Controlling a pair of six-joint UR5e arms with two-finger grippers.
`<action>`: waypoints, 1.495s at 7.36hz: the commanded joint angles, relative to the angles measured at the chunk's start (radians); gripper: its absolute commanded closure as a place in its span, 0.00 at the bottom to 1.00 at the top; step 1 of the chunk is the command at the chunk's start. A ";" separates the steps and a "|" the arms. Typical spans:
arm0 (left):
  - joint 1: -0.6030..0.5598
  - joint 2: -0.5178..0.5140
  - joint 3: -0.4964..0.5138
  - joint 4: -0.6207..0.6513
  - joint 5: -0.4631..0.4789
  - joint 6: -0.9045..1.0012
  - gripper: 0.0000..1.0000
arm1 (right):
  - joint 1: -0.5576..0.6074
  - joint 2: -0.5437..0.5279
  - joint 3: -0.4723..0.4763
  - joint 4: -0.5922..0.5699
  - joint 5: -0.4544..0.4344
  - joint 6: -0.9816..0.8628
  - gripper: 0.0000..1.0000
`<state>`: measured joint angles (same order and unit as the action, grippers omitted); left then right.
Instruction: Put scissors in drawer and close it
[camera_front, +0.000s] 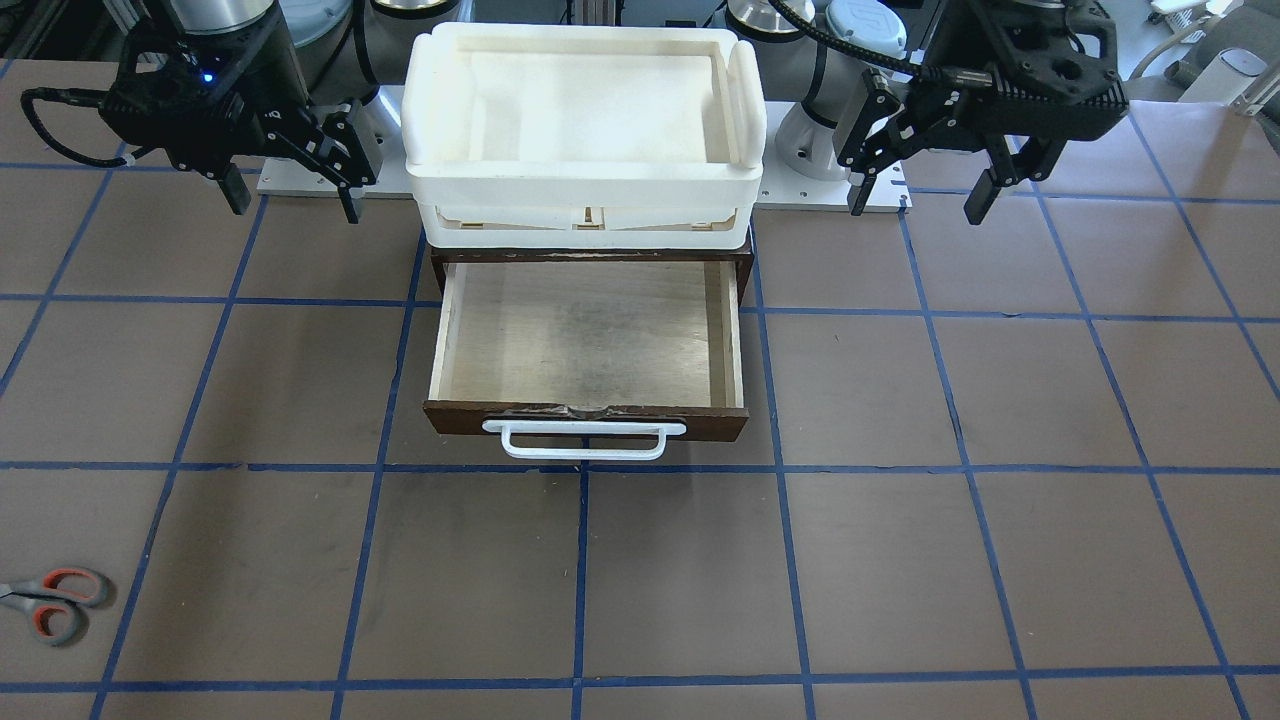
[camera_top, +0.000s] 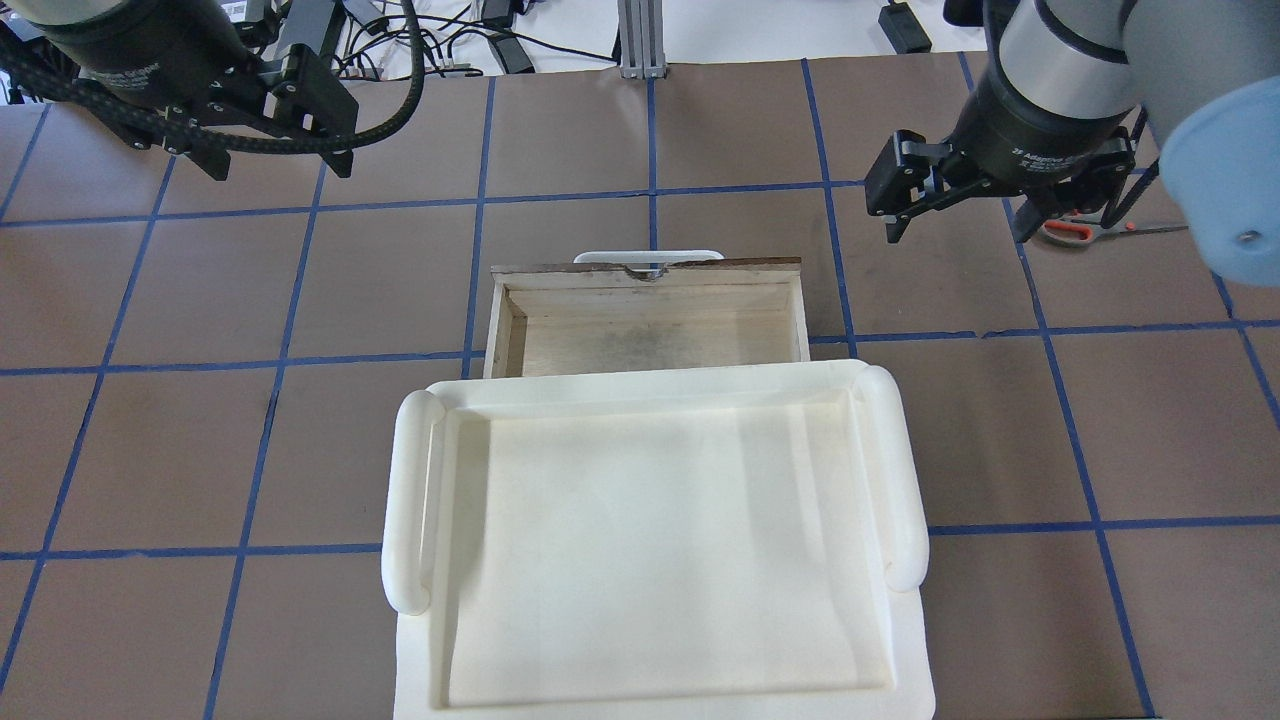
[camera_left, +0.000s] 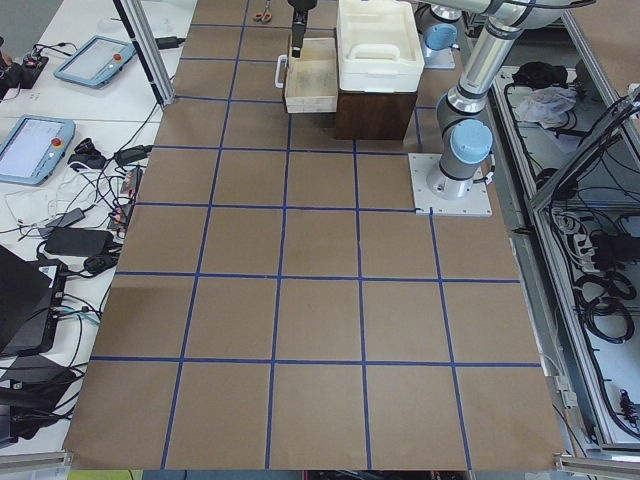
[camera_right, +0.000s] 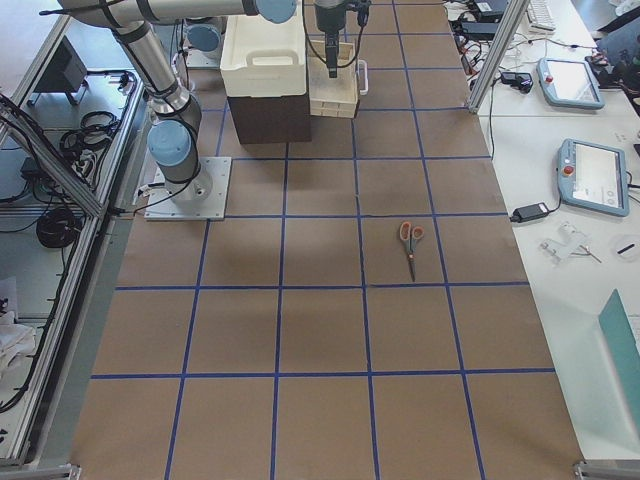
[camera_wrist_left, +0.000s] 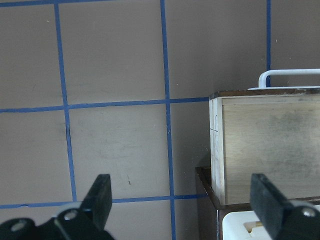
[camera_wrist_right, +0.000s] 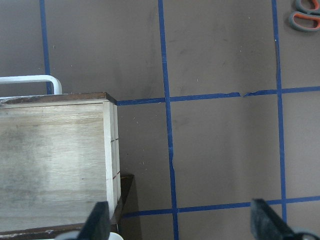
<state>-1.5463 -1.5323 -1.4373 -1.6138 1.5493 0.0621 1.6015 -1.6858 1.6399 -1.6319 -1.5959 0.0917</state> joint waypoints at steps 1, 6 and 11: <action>-0.001 -0.003 0.000 0.000 0.002 -0.001 0.00 | 0.000 0.001 0.000 -0.005 0.001 0.000 0.00; 0.000 -0.002 -0.002 0.011 0.000 -0.002 0.00 | -0.003 0.001 -0.003 -0.014 -0.015 -0.013 0.00; -0.003 -0.005 -0.003 0.011 0.000 -0.005 0.00 | -0.003 0.015 0.000 -0.013 0.002 -0.018 0.00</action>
<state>-1.5488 -1.5356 -1.4401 -1.6030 1.5493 0.0579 1.5983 -1.6813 1.6359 -1.6439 -1.5943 0.0749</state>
